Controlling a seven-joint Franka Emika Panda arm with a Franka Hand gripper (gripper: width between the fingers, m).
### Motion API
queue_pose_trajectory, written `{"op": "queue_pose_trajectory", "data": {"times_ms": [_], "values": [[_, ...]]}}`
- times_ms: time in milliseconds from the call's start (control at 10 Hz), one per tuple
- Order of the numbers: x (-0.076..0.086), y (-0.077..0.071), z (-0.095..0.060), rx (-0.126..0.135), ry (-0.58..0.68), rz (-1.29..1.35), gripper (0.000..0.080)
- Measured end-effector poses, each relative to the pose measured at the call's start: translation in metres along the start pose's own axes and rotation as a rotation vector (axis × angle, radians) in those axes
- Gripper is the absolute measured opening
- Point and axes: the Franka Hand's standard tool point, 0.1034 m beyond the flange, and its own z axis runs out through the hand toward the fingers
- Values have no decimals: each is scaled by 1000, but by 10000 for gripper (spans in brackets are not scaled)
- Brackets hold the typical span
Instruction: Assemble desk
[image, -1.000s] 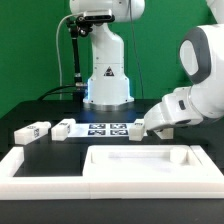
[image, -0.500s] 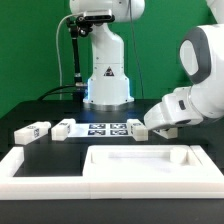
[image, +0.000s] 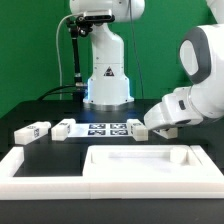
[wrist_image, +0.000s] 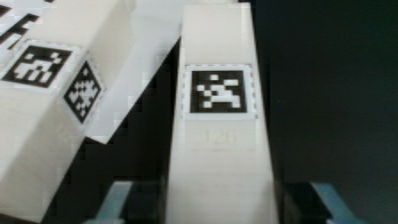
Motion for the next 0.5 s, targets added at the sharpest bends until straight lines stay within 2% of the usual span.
{"op": "queue_pose_trajectory", "data": {"times_ms": [200,300,400,500], "values": [[-2,0,-5,0,1,1,288],[-11,3,-31,-3,9,6,288],[-23,9,-70,12,78,9,288],[-38,16,-92,22,118,19,288]]}}
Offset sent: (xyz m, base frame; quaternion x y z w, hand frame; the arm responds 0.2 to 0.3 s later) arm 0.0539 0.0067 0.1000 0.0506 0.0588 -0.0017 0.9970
